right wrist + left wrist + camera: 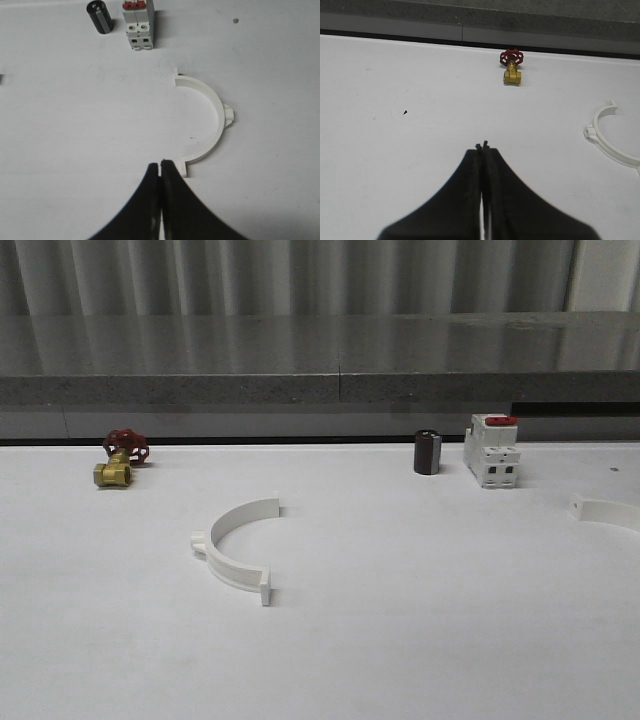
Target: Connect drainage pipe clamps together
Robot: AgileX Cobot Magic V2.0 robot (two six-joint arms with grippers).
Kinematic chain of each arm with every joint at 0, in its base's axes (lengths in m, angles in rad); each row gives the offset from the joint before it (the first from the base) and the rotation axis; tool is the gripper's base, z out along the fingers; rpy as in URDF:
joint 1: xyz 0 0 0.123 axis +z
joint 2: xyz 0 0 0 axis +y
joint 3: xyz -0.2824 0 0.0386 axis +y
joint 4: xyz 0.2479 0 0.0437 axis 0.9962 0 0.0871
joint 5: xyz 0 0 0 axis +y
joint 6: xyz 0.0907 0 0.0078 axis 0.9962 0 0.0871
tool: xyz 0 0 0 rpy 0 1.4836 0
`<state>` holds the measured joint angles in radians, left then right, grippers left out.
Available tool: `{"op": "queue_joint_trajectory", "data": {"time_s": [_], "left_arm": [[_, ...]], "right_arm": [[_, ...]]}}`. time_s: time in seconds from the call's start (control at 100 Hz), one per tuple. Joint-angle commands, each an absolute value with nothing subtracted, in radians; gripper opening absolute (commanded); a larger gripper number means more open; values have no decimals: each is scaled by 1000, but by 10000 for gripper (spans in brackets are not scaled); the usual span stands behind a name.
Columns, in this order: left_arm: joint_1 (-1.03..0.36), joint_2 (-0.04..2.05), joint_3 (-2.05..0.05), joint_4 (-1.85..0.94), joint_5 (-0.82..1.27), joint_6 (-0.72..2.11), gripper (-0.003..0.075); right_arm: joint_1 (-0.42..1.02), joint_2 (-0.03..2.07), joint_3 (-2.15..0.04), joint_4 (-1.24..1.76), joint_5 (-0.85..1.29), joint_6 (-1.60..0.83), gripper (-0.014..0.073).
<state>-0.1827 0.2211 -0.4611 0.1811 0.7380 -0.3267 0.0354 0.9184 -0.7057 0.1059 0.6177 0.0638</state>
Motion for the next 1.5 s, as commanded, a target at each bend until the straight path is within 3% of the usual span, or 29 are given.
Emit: {"op": "queue_joint_trajectory", "data": {"time_s": [0.0, 0.08, 0.23, 0.33, 0.45, 0.83, 1.18, 1.49], "left_arm": [[-182, 230, -489, 182, 671, -327, -20], [-182, 230, -489, 182, 671, -327, -20], [-182, 230, -489, 182, 671, -327, -20], [-182, 230, -489, 182, 671, -327, -20], [-182, 230, -489, 182, 671, -327, -20], [-182, 230, -489, 182, 671, -327, -20], [-182, 230, -489, 182, 671, -327, -20], [-182, 230, -489, 182, 671, -327, -20]], "right_arm": [[30, 991, -767, 114, 555, 63, -91], [30, 1052, -769, 114, 519, 63, 13], [30, 1128, -769, 116, 450, 64, 327], [30, 1163, -769, 116, 407, 64, 426], [29, 1193, -777, 121, 385, 77, 427], [-133, 1476, -1069, 121, 668, 7, 427], [-152, 1703, -1161, 121, 670, -73, 427], [-152, 1772, -1161, 120, 653, -124, 427]]}}
